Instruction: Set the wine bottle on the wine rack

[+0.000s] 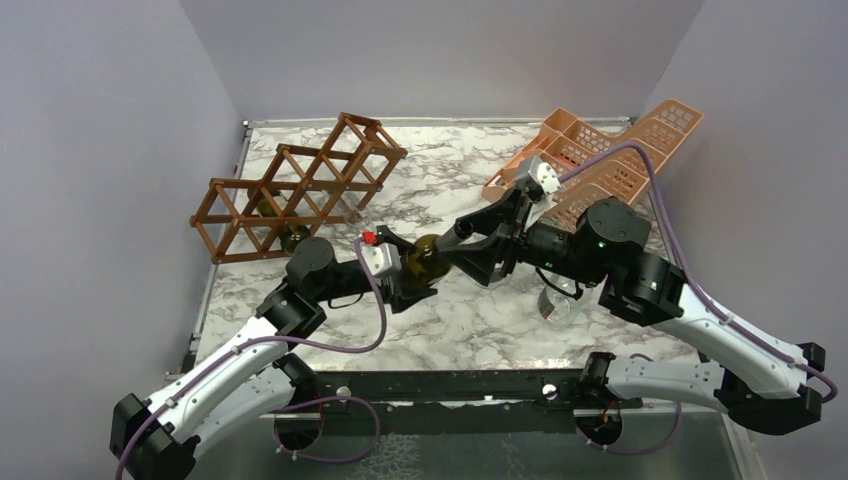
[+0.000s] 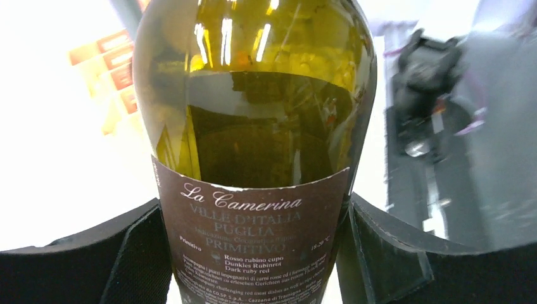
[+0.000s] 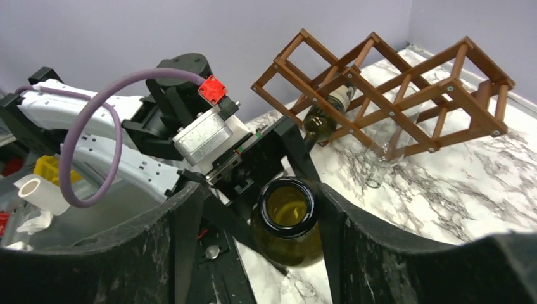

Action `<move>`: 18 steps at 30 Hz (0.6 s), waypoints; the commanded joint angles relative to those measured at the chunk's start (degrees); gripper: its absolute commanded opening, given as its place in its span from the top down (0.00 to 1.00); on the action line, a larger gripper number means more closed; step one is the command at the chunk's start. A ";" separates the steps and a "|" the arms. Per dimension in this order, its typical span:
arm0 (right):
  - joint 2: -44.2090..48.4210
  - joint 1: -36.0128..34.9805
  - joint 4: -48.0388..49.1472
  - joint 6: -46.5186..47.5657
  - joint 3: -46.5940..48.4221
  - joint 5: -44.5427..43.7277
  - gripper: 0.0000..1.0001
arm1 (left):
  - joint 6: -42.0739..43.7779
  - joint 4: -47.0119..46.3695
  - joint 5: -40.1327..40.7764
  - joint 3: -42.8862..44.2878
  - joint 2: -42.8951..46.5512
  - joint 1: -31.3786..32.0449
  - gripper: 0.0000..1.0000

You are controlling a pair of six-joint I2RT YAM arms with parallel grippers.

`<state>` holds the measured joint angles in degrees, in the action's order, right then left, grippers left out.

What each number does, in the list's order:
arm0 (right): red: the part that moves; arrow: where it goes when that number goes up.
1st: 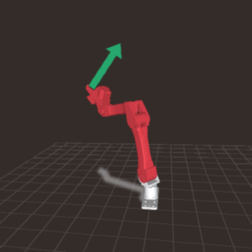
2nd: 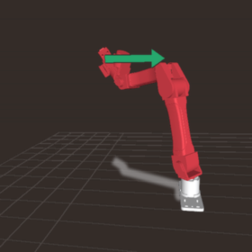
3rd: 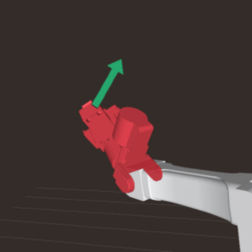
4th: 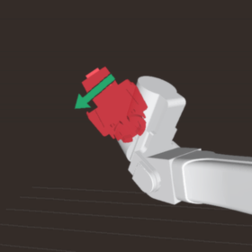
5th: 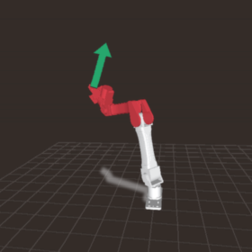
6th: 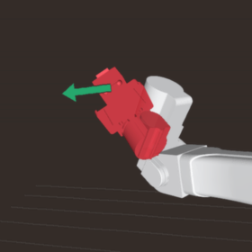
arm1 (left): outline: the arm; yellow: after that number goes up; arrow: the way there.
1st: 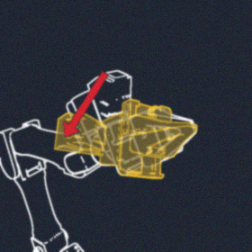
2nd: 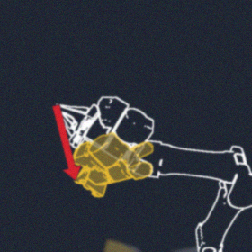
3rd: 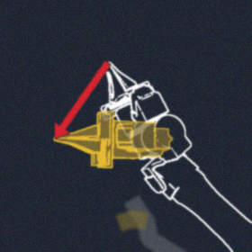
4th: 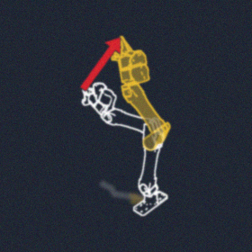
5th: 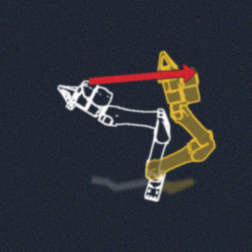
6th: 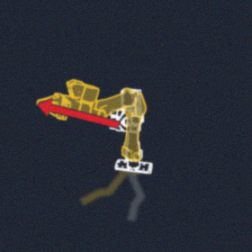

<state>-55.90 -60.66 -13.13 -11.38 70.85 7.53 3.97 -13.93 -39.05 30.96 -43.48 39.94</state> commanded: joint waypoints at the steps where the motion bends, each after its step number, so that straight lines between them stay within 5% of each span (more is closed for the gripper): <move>1: 3.60 -0.37 -5.27 -2.50 0.03 -7.69 0.29 | 21.44 11.95 11.13 7.82 0.19 -0.56 1.00; 10: 3.72 -0.44 -19.53 -1.61 3.85 -18.04 0.27 | 54.95 22.47 17.10 10.00 2.18 -0.57 1.00; 18: -0.07 -0.41 -28.22 -0.39 5.02 -14.71 0.27 | 69.97 28.02 19.01 10.92 3.88 -0.57 1.00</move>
<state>-54.11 -60.80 -35.03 -12.40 74.85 -7.05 61.32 15.64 -21.37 38.65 -42.61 39.46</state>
